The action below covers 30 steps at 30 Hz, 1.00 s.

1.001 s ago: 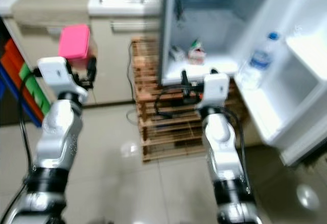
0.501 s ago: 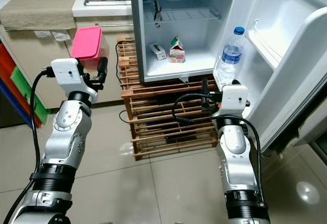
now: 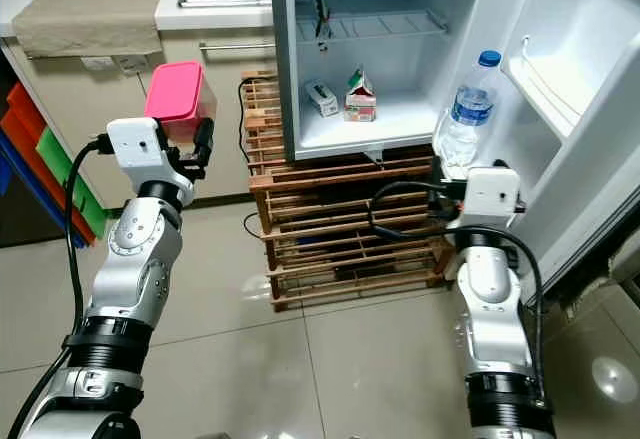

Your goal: Restocking fridge

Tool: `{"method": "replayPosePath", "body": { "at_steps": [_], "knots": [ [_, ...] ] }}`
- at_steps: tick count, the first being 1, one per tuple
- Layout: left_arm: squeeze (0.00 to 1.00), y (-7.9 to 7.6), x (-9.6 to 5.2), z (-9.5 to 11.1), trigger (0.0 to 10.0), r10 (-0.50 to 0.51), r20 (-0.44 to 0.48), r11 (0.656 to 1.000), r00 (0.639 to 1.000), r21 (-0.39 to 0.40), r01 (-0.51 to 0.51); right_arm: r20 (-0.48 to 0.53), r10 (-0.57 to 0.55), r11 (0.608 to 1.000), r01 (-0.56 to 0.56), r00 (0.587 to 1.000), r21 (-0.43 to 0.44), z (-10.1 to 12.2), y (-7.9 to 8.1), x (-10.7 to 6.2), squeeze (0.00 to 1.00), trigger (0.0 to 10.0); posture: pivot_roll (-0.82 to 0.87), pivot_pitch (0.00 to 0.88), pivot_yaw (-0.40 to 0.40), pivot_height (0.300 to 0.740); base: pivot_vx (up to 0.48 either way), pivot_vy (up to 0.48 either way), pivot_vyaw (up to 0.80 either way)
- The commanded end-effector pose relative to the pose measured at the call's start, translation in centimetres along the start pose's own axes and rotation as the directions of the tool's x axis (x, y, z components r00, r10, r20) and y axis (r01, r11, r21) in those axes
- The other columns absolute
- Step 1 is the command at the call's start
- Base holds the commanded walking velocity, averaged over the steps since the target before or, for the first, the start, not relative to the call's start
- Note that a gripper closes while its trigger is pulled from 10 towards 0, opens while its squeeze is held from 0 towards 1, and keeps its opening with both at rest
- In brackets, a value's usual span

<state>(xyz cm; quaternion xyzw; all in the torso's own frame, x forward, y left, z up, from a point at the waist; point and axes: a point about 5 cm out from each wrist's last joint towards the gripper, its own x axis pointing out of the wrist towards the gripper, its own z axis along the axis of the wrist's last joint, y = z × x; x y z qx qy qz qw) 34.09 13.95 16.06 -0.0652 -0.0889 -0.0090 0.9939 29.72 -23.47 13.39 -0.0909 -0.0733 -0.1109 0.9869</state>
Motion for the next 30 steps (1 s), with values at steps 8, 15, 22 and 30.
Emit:
{"method": "replayPosePath", "body": {
  "at_steps": [8, 15, 22, 30],
  "knots": [
    [0.0, -0.3, 0.3, 0.3, 10.0, -0.012, 0.015, 1.0, 1.0, -0.003, 0.012, -0.037, -0.098, 0.995, 0.097, 0.995, -0.028, -0.7, -2.5, 0.0, 0.0, 10.0, -0.14, 0.0, 0.025, 0.74, 0.0, 0.0, 0.0],
    [0.0, -0.4, 0.3, 0.3, 10.0, -0.016, 0.013, 1.0, 1.0, -0.005, 0.017, -0.094, -0.239, 0.967, 0.229, 0.966, -0.108, -1.8, -5.2, -0.1, 0.0, 10.0, -0.13, 0.0, 0.025, 0.74, 0.0, 0.0, 0.0],
    [0.0, -0.5, 0.4, 0.2, 10.0, -0.023, 0.006, 1.0, 1.0, -0.005, 0.023, -0.069, -0.261, 0.96, 0.251, 0.963, -0.126, -1.5, -5.8, 0.0, 0.0, 10.0, -0.14, 0.0, 0.03, 0.74, 0.0, 0.0, 0.0],
    [0.0, -1.0, 0.5, 0.2, 10.0, -0.046, 0.009, 0.999, 0.999, -0.029, 0.046, -0.013, -0.117, 0.993, 0.116, 0.993, -0.037, -0.7, -1.6, -0.4, 0.0, 10.0, -0.14, 0.0, 0.03, 0.74, 0.0, 0.0, 0.0]
  ]
}}
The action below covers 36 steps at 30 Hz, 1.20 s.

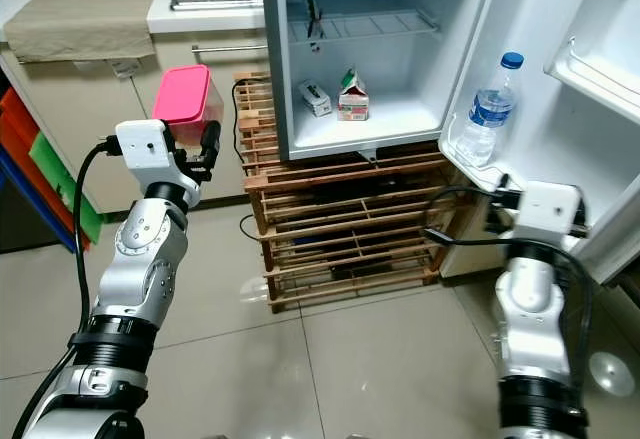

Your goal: Restocking fridge

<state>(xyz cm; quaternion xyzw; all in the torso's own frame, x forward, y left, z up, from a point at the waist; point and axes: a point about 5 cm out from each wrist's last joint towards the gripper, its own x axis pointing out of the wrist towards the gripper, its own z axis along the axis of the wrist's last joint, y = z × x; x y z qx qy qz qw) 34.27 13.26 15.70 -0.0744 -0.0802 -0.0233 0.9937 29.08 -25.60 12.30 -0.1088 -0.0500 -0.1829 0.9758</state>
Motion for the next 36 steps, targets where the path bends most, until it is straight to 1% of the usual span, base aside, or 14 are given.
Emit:
{"method": "replayPosePath", "body": {
  "at_steps": [1, 2, 4, 5, 6, 7, 9, 10, 11, 13, 16, 24, 36],
  "knots": [
    [0.0, -0.4, 0.4, 0.7, 10.0, -0.028, 0.031, 1.0, 0.999, -0.007, 0.028, 0.049, 0.054, 0.998, -0.056, 0.997, 0.04, 1.0, 1.1, -0.5, 0.0, 10.0, -0.14, 0.0, 0.03, 0.74, 0.0, 0.0, 0.0],
    [0.0, -0.5, 0.4, 0.7, 10.0, -0.032, 0.033, 0.999, 0.999, -0.005, 0.032, 0.057, 0.076, 0.995, -0.079, 0.995, 0.055, 1.2, 1.7, -0.7, 0.0, 10.0, -0.14, 0.0, 0.03, 0.74, 0.0, 0.0, 0.0],
    [0.0, -0.7, 0.3, 0.7, 10.0, -0.048, 0.04, 0.999, 0.998, -0.003, 0.048, 0.091, 0.166, 0.98, -0.174, 0.982, 0.094, 1.9, 3.5, -1.4, 0.0, 10.0, -0.14, 0.0, 0.031, 0.74, 0.0, 0.0, 0.0],
    [0.0, -0.7, 0.3, 0.7, 10.0, -0.048, 0.04, 0.999, 0.998, -0.003, 0.048, 0.091, 0.166, 0.98, -0.174, 0.982, 0.094, 1.9, 3.5, -1.4, 0.0, 10.0, -0.14, 0.0, 0.031, 0.74, 0.0, 0.0, 0.0],
    [0.0, -0.8, 0.3, 0.7, 10.0, -0.056, 0.038, 0.998, 0.998, 0.011, 0.056, 0.101, 0.192, 0.974, -0.201, 0.976, 0.1, 2.0, 4.0, -1.6, 0.0, 10.0, -0.14, 0.0, 0.031, 0.74, 0.0, 0.0, 0.0],
    [0.0, -0.9, 0.3, 0.6, 10.0, -0.069, 0.033, 0.998, 0.997, 0.006, 0.069, 0.109, 0.214, 0.969, -0.225, 0.971, 0.1, 2.2, 4.5, -1.8, 0.0, 10.0, -0.13, 0.0, 0.032, 0.74, 0.0, 0.0, 0.0],
    [0.0, -1.4, 0.3, 0.5, 10.0, -0.114, 0.018, 0.993, 0.993, 0.013, 0.114, 0.118, 0.247, 0.959, -0.26, 0.962, 0.115, 2.4, 5.2, -2.1, 0.0, 10.0, -0.13, 0.0, 0.032, 0.74, 0.0, 0.0, 0.0],
    [0.0, -1.7, 0.3, 0.6, 10.0, -0.143, 0.022, 0.99, 0.989, 0.003, 0.143, 0.118, 0.254, 0.956, -0.268, 0.96, 0.118, 2.4, 5.4, -2.2, 0.0, 10.0, -0.13, 0.0, 0.032, 0.74, 0.48, 0.0, 0.0],
    [0.0, -1.9, 0.2, 0.6, 10.0, -0.161, 0.027, 0.987, 0.987, -0.003, 0.161, 0.118, 0.258, 0.955, -0.271, 0.959, 0.119, 2.4, 5.5, -2.2, 0.0, 10.0, -0.13, 0.0, 0.032, 0.74, 0.48, 0.0, 0.0],
    [0.0, -2.3, 0.2, 0.6, 10.0, -0.189, 0.027, 0.982, 0.982, 0.017, 0.188, 0.116, 0.266, 0.953, -0.279, 0.957, 0.12, 2.4, 5.6, -2.3, 0.0, 10.0, -0.13, 0.0, 0.032, 0.74, 0.48, 0.0, 0.0],
    [0.0, -2.8, 0.3, 0.5, 10.0, -0.228, 0.018, 0.974, 0.973, 0.015, 0.228, 0.113, 0.271, 0.951, -0.284, 0.956, 0.12, 2.4, 5.6, -2.3, 0.0, 10.0, -0.14, 0.0, 0.044, 0.74, 0.48, 0.0, 0.0],
    [0.0, -3.0, 0.5, 0.4, 10.0, -0.257, 0.005, 0.966, 0.966, 0.011, 0.257, 0.113, 0.266, 0.953, -0.279, 0.957, 0.117, 2.4, 5.8, -2.3, 0.0, 10.0, -0.15, 0.0, 0.062, 0.74, 0.48, 0.0, 0.0],
    [0.0, -3.3, 0.6, 0.3, 10.0, -0.283, 0.002, 0.959, 0.959, 0.003, 0.283, 0.11, 0.272, 0.952, -0.284, 0.956, 0.115, 2.2, 5.8, -2.6, 0.0, 10.0, -0.16, 0.0, 0.064, 0.74, 0.48, 0.0, 0.0]
  ]
}}
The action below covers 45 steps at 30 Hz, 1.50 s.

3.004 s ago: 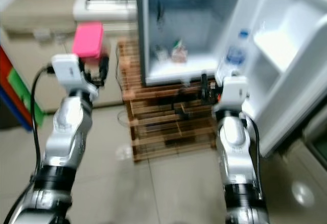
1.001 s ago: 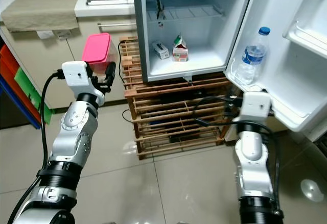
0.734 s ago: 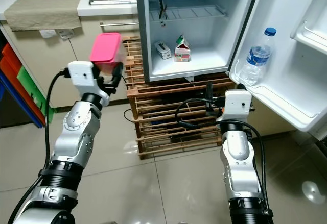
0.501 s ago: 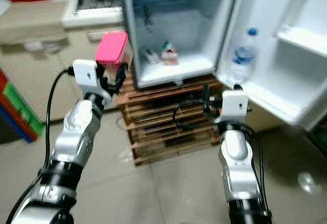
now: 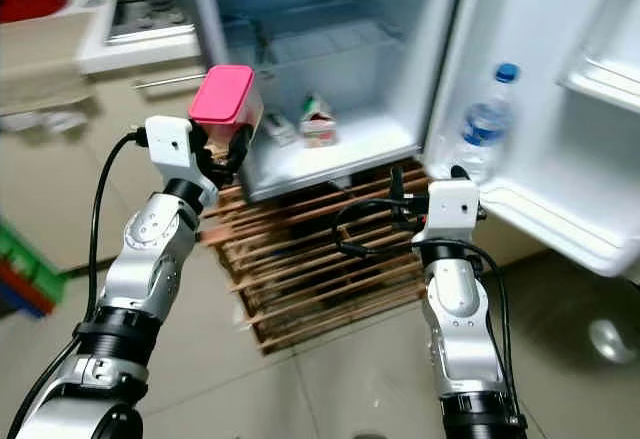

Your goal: Restocking fridge

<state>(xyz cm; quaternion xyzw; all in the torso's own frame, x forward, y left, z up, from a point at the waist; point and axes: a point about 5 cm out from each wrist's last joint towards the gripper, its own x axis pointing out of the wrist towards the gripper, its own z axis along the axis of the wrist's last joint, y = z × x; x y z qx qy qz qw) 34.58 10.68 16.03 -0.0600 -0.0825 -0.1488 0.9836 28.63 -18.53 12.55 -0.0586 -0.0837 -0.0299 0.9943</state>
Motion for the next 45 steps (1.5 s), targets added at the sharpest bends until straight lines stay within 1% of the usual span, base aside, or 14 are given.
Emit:
{"method": "replayPosePath", "body": {
  "at_steps": [1, 6, 9, 11, 12, 13, 16, 19, 21, 22, 29, 34, 42, 45],
  "knots": [
    [0.0, -0.7, 0.3, 0.4, 10.0, -0.04, 0.016, 0.999, 0.999, -0.003, 0.04, 0.015, -0.009, 1.0, 0.009, 1.0, -0.002, 0.4, -0.4, 0.0, 0.0, 10.0, -0.16, 0.0, 0.064, 0.74, 0.48, 0.0, 0.0],
    [0.0, -1.5, 0.4, 0.7, 10.0, -0.085, 0.029, 0.995, 0.996, 0.046, 0.084, 0.004, -0.006, 1.0, 0.006, 1.0, 0.0, 0.1, -0.3, -0.5, 0.0, 10.0, -0.16, 0.0, 0.07, 0.74, 0.373, 0.0, 0.0],
    [0.0, -1.9, 0.7, 0.4, 10.0, -0.106, 0.005, 0.994, 0.994, 0.041, 0.106, 0.006, 0.002, 1.0, -0.002, 1.0, 0.006, 0.2, -0.2, -0.6, 0.0, 10.0, -0.17, 0.0, 0.071, 0.74, 0.0, 0.0, 0.0],
    [0.0, -2.2, 1.0, 0.3, 10.0, -0.115, -0.007, 0.993, 0.993, 0.006, 0.115, 0.012, 0.007, 1.0, -0.007, 1.0, 0.009, 0.4, -0.1, -0.6, 0.0, 10.0, -0.17, 0.0, 0.07, 0.74, 0.0, 0.0, 0.0],
    [0.0, -2.7, 1.4, 0.4, 10.0, -0.148, -0.008, 0.989, 0.989, -0.01, 0.148, 0.015, 0.009, 1.0, -0.009, 1.0, 0.009, 0.6, -0.2, -0.7, 0.0, 10.0, -0.17, 0.0, 0.063, 0.74, 0.0, 0.0, 0.0],
    [0.0, -2.7, 1.4, 0.4, 10.0, -0.148, -0.008, 0.989, 0.989, -0.01, 0.148, 0.015, 0.009, 1.0, -0.009, 1.0, 0.009, 0.6, -0.2, -0.7, 0.0, 10.0, -0.17, 0.0, 0.063, 0.74, 0.0, 0.0, 0.0],
    [0.0, -3.9, 2.2, 0.1, 10.0, -0.194, -0.032, 0.981, 0.98, -0.027, 0.193, -0.002, 0.016, 1.0, -0.016, 1.0, 0.007, 0.4, -0.4, -1.9, 0.0, 10.0, -0.18, 0.0, 0.062, 0.74, 0.0, 0.0, 0.0],
    [0.0, -4.4, 2.5, -0.1, 10.0, -0.206, -0.049, 0.978, 0.977, -0.034, 0.204, -0.01, 0.018, 1.0, -0.017, 1.0, 0.005, 0.3, -0.4, -2.3, 0.0, 10.0, -0.19, 0.0, 0.068, 0.74, 0.0, 0.0, 0.0],
    [0.0, -5.3, 2.7, -0.1, 10.0, -0.241, -0.052, 0.97, 0.969, -0.052, 0.238, -0.016, 0.005, 1.0, -0.005, 1.0, 0.006, 0.3, -0.6, -2.6, 0.0, 10.0, -0.2, 0.0, 0.079, 0.74, 0.0, 0.0, 0.0],
    [0.0, -5.3, 2.7, -0.1, 10.0, -0.241, -0.052, 0.97, 0.969, -0.052, 0.238, -0.016, 0.005, 1.0, -0.005, 1.0, 0.006, 0.3, -0.6, -2.6, 0.0, 10.0, -0.2, 0.0, 0.079, 0.74, 0.0, 0.0, 0.0],
    [0.0, -7.1, 3.1, -0.6, 10.0, -0.304, -0.054, 0.95, 0.951, -0.095, 0.298, -0.009, 0.011, 1.0, -0.011, 1.0, 0.002, 0.8, -0.7, -2.5, 0.0, 10.0, -0.22, 0.0, 0.078, 0.74, 0.097, -0.095, 0.0],
    [0.0, -7.3, 3.6, -0.8, 10.0, -0.28, -0.064, 0.956, 0.958, -0.108, 0.272, -0.016, 0.033, 0.999, -0.033, 0.999, 0.003, 0.8, -0.5, -2.8, 0.0, 10.0, -0.22, 0.0, 0.078, 0.74, 0.379, -0.289, 0.0],
    [0.0, -6.1, 4.0, -1.4, 10.0, -0.204, -0.098, 0.97, 0.974, -0.154, 0.188, -0.027, 0.047, 0.999, -0.046, 0.999, 0.011, 0.7, -0.4, -3.3, 0.0, 10.0, -0.23, 0.0, 0.092, 0.74, 0.42, -0.129, 0.0],
    [0.0, -5.8, 3.9, -1.6, 10.0, -0.185, -0.102, 0.975, 0.977, -0.146, 0.169, -0.032, 0.063, 0.998, -0.062, 0.998, 0.021, 0.7, -0.1, -3.4, 0.0, 10.0, -0.23, 0.0, 0.094, 0.74, 0.445, 0.0, 0.0]
  ]
}}
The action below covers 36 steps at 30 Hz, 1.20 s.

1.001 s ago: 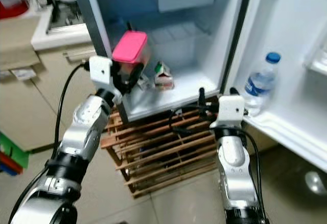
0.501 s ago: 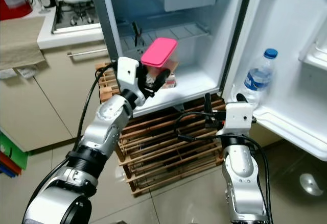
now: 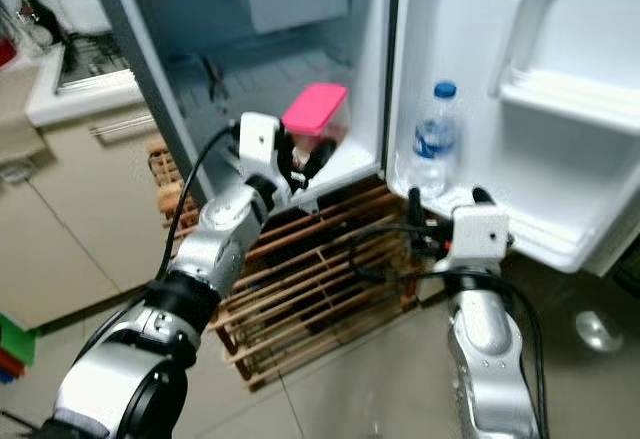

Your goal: Restocking fridge

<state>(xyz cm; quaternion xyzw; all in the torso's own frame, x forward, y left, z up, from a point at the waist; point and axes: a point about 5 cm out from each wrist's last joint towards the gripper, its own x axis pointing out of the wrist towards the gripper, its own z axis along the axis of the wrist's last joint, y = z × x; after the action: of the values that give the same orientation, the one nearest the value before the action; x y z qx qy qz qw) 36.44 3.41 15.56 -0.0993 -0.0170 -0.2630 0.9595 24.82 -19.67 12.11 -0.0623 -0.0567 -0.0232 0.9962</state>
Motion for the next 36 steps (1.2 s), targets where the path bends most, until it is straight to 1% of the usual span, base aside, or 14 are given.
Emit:
{"method": "replayPosePath", "body": {
  "at_steps": [1, 3, 6, 10, 12, 14, 20, 24, 28, 34, 36],
  "knots": [
    [0.0, 0.7, 0.1, 0.2, 10.0, 0.052, 0.007, 0.998, 0.999, -0.017, -0.052, 0.019, 0.06, 0.998, -0.061, 0.998, 0.028, 0.6, 1.4, 0.2, 0.0, 10.0, -0.23, 0.0, 0.094, 0.74, 0.442, 0.0, 0.0],
    [0.0, 0.8, 0.0, 0.1, 10.0, 0.063, 0.0, 0.998, 0.998, -0.016, -0.063, 0.017, 0.071, 0.997, -0.071, 0.997, 0.028, 0.6, 1.5, 0.2, 0.0, 10.0, -0.23, 0.0, 0.094, 0.74, 0.442, 0.0, 0.0],
    [0.0, 1.0, 0.1, -0.5, 10.0, 0.062, -0.046, 0.998, 0.997, -0.01, -0.062, -0.004, 0.11, 0.994, -0.11, 0.994, 0.021, 0.4, 1.5, -0.6, 0.0, 10.0, -0.23, 0.0, 0.09, 0.74, 0.0, 0.0, 0.0],
    [0.0, 1.1, 0.4, -0.9, 10.0, 0.07, -0.083, 0.997, 0.994, -0.02, -0.072, -0.019, 0.119, 0.993, -0.119, 0.993, 0.015, 0.2, 1.4, -1.0, 0.0, 10.0, -0.23, 0.0, 0.092, 0.74, 0.0, 0.0, 0.0],
    [0.0, 1.1, 0.5, -0.8, 10.0, 0.07, -0.083, 0.997, 0.994, -0.022, -0.073, -0.022, 0.118, 0.993, -0.118, 0.993, 0.015, 0.2, 1.4, -1.1, 0.0, 10.0, -0.24, 0.0, 0.098, 0.74, 0.0, 0.0, 0.0],
    [0.0, 0.8, 0.8, -0.4, 10.0, 0.047, -0.068, 0.999, 0.997, -0.011, -0.048, -0.023, 0.118, 0.993, -0.118, 0.993, 0.016, 0.2, 1.4, -1.1, 0.0, 10.0, -0.25, 0.0, 0.103, 0.74, 0.0, 0.0, 0.0],
    [0.0, 0.8, 0.9, -0.4, 10.0, 0.052, -0.065, 0.998, 0.997, -0.024, -0.054, -0.021, 0.121, 0.992, -0.121, 0.992, 0.02, 0.3, 1.6, -1.0, 0.0, 10.0, -0.25, 0.0, 0.103, 0.74, 0.0, 0.0, 0.0],
    [0.0, 0.7, 1.0, -0.3, 10.0, 0.05, -0.069, 0.998, 0.996, -0.02, -0.052, -0.022, 0.164, 0.986, -0.163, 0.986, 0.018, 0.5, 1.9, -1.5, 0.0, 10.0, -0.25, 0.009, 0.107, 0.74, 0.345, -0.328, 0.0],
    [0.0, 0.8, 1.1, -0.3, 10.0, 0.052, -0.072, 0.998, 0.996, -0.019, -0.053, -0.029, 0.177, 0.984, -0.176, 0.984, 0.018, 0.4, 1.9, -1.7, 0.0, 10.0, -0.26, 0.017, 0.113, 0.74, 0.345, -0.33, 0.0],
    [0.0, 0.7, 1.4, -0.2, 10.0, 0.053, -0.086, 0.998, 0.995, -0.023, -0.055, -0.064, 0.228, 0.974, -0.227, 0.972, 0.018, -0.2, 2.1, -2.6, 0.0, 10.0, -0.27, 0.029, 0.118, 0.74, 0.346, -0.329, 0.0],
    [0.0, 0.7, 1.4, -0.2, 10.0, 0.058, -0.092, 0.997, 0.994, -0.035, -0.062, -0.075, 0.243, 0.97, -0.242, 0.967, 0.016, -0.3, 2.3, -2.8, 0.0, 10.0, -0.27, 0.029, 0.118, 0.74, 0.347, -0.328, 0.0]
  ]
}}
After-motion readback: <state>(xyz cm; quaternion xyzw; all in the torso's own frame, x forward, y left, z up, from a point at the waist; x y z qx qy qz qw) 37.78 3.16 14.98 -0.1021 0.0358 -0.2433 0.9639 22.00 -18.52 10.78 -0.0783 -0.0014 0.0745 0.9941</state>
